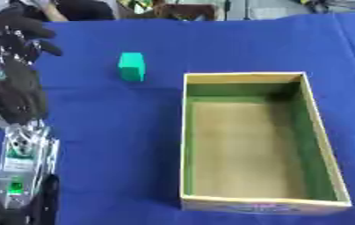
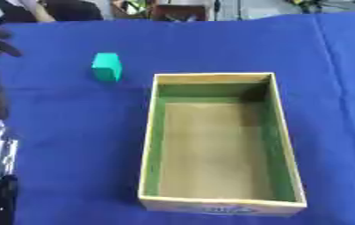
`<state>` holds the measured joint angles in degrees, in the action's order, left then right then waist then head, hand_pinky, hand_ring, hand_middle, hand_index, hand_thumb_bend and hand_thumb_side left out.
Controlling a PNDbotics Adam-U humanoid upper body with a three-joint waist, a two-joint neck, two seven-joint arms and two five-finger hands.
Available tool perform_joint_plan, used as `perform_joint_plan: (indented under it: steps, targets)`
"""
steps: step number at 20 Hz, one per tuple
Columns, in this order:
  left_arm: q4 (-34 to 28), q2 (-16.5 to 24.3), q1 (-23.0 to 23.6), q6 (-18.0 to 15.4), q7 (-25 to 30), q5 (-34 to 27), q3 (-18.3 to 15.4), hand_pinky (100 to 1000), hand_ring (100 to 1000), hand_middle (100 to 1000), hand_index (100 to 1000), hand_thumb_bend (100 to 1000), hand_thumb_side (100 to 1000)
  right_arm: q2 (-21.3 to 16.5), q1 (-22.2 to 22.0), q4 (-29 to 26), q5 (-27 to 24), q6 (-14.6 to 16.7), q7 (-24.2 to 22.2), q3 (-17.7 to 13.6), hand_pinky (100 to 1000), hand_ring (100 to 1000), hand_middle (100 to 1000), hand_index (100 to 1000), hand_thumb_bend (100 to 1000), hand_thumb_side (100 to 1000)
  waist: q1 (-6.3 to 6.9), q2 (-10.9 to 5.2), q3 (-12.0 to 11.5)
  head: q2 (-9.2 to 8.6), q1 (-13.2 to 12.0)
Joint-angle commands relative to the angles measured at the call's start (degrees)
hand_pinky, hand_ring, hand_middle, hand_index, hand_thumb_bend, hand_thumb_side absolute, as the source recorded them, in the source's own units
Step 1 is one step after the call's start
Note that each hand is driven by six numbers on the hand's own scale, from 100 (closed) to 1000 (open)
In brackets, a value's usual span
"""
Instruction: Pick up objects on the table and place them in the box.
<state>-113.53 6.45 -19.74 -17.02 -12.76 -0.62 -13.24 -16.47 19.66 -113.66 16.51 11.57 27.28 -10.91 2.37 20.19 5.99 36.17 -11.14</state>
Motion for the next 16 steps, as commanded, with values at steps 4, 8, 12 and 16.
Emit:
perform_joint_plan:
  steps: [4,8,12,16]
  targets:
    - [-1.06,0.33,-0.54,-0.01,0.15,-0.11,-0.15,402,546,536,738,100,1000,-1.13,0.4,-0.93,0.05,0.03,0.19,-0.46,734,803,673,771,100,865,-0.17,-0.86,0.0,-0.59,0.06]
    - [-1.06,0.32,-0.57,0.0,0.18,-0.13,-0.15,403,546,536,738,100,1000,-1.14,0.41,-0.93,0.04,0.06,0.19,-0.46,734,803,673,771,100,865,-0.19,-0.84,0.02,-0.7,0.03]
    - [-1.06,1.04,-0.59,-0.1,0.33,0.17,-0.11,401,546,538,740,100,1000,-1.17,0.34,-0.93,0.03,0.02,0.13,-0.43,735,803,673,771,100,865,-0.17,-0.85,-0.14,-0.58,-0.07]
    - [-1.06,8.25,-1.02,1.29,1.6,6.72,-0.49,383,547,546,757,100,1000,-1.44,0.18,-0.93,0.04,-0.06,0.04,-0.39,735,803,673,770,100,864,0.0,-1.02,-0.49,-0.01,0.17]
